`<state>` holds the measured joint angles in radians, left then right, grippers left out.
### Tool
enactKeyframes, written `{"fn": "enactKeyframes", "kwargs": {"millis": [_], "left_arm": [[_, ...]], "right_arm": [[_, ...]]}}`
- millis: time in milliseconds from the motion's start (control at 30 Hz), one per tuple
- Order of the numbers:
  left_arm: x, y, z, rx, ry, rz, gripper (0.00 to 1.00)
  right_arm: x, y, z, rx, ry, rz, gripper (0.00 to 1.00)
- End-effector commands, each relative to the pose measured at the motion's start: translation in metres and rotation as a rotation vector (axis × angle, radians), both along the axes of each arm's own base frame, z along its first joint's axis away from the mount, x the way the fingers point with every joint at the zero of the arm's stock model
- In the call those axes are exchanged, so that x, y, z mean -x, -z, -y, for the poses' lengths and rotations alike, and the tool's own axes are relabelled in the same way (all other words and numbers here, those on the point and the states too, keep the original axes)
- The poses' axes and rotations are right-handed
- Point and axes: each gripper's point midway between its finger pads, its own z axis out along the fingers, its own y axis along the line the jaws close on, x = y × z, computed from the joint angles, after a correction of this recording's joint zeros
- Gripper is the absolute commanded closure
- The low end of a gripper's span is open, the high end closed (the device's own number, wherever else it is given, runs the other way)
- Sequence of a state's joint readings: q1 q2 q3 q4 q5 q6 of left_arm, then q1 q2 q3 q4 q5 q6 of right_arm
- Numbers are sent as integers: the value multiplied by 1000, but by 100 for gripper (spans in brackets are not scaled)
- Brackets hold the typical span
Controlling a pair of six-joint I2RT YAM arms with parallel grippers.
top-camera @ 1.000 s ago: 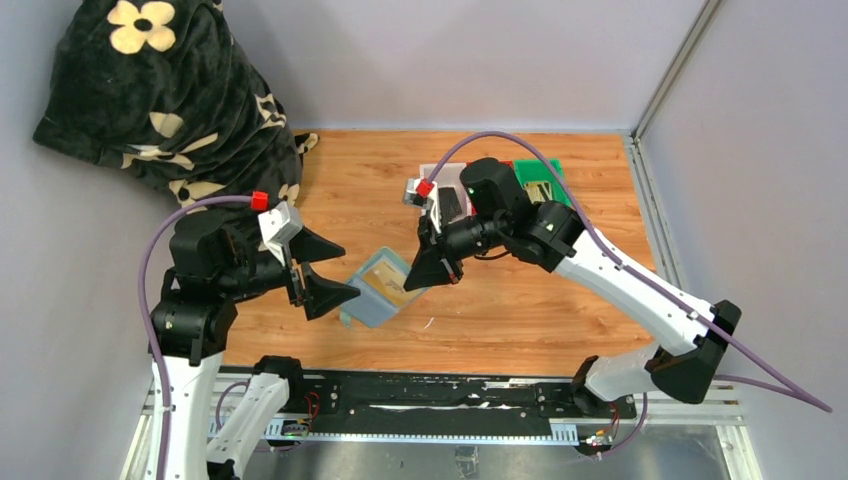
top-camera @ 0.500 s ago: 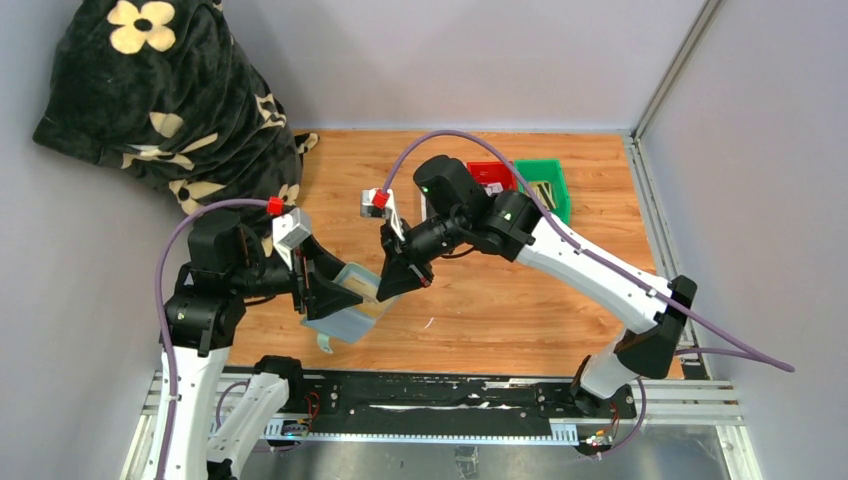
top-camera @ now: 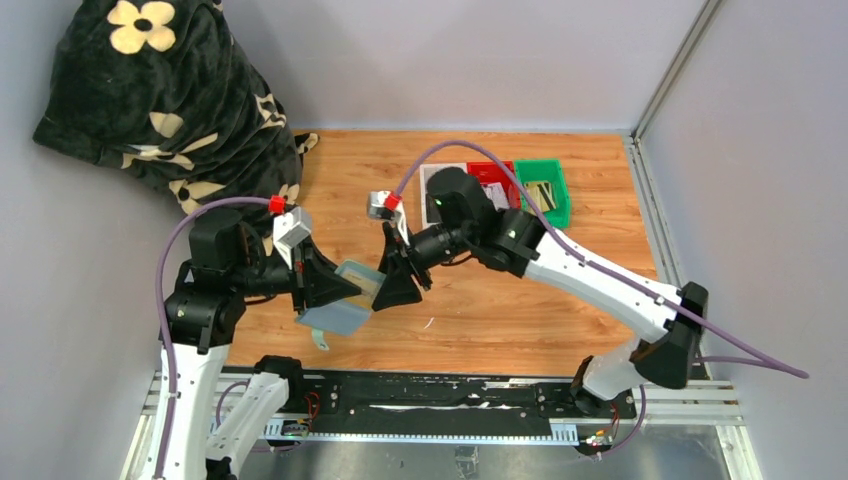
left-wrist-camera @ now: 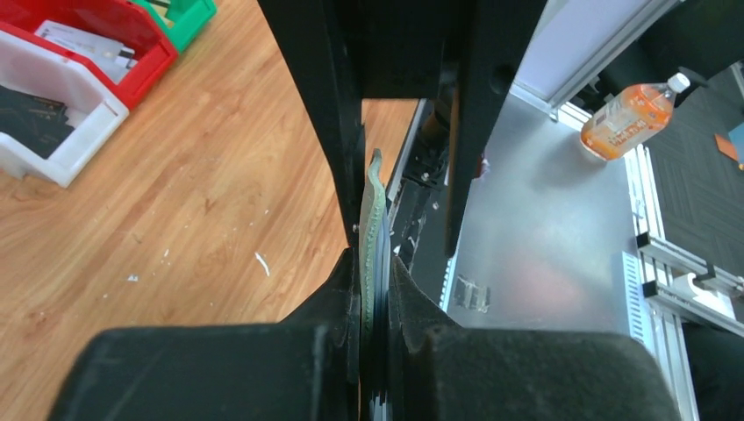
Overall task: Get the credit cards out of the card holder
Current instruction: Remove the credit card from the card holder.
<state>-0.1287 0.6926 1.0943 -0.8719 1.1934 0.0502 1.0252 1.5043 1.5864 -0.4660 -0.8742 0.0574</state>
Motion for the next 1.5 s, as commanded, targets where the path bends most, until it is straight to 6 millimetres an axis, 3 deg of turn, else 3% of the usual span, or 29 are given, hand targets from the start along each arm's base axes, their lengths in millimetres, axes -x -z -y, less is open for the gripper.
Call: {"fn": "enactKeyframes", "kwargs": {"millis": [0,200,433,600,733,933,1333,1467], "left_arm": [[0,-18,1,13,-2,10,100],[-11,-32,-1,10,-83,-16,100],[-14,-55,0,104,-147,3,100],[-14,-75,5,272,-169,-2,100],[-15,-69,4,281,-184,-34,100],[-13,-71,4,286,-192,-29,100],[-6,-75,4,303,-176,-28,100],[-6,-77,4,309,-179,-30,100]], "right_arm": [[6,-43,2,-287,20,-73,48],[2,-62,9,-542,119,-124,39],[-13,-62,4,-650,207,-221,39],[-15,-75,4,-748,186,-295,45],[-9,-87,9,-810,143,-328,47],[-11,-89,8,-809,150,-322,47],[-10,-87,8,-810,137,-363,66],[-8,-81,9,-807,133,-383,67]]}}
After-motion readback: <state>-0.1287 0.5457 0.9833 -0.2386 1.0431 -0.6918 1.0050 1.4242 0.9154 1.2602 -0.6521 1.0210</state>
